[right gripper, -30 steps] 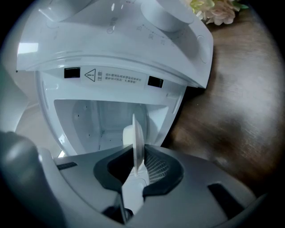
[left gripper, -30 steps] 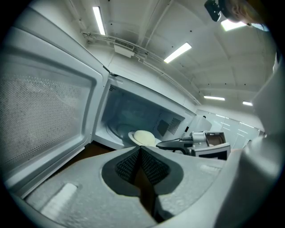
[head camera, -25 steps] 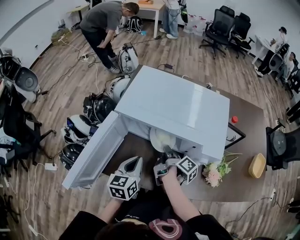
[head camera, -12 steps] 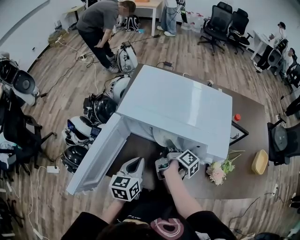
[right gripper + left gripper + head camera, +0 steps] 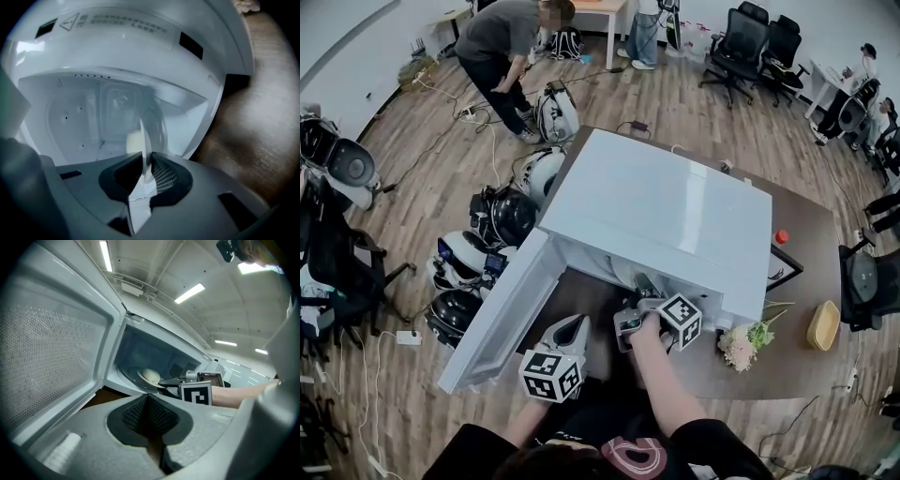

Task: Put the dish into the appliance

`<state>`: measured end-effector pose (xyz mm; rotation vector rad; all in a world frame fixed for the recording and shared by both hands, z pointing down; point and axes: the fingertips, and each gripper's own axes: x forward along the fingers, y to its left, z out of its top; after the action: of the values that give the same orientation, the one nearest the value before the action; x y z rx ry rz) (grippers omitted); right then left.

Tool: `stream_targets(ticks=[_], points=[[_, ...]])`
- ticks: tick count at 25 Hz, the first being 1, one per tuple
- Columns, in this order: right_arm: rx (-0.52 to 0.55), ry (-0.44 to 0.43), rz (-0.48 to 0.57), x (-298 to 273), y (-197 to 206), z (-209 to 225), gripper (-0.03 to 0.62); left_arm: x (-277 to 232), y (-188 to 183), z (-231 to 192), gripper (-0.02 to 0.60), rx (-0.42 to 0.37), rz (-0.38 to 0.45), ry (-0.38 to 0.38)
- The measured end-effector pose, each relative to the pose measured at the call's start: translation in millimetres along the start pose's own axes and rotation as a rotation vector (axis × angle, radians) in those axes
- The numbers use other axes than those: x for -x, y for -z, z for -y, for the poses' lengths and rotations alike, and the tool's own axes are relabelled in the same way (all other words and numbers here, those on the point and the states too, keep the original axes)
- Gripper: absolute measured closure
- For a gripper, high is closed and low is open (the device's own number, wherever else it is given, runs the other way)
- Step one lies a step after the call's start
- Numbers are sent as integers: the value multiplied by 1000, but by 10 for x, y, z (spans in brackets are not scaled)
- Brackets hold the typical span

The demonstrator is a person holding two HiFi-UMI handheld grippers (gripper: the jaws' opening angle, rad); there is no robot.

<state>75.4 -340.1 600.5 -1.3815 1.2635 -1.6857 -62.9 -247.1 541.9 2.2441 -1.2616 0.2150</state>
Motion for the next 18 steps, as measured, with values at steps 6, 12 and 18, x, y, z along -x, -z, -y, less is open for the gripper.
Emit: stream_targets(ticks=[6, 12, 18], points=[[2, 1, 15, -86, -58, -25, 537, -18, 8, -26, 572, -5, -8, 1], [97, -11, 37, -166, -68, -116, 533, -23, -50, -108, 572, -4, 4, -11], [283, 12, 25, -237, -84, -162, 533, -11, -65, -192, 572, 0, 5, -26]])
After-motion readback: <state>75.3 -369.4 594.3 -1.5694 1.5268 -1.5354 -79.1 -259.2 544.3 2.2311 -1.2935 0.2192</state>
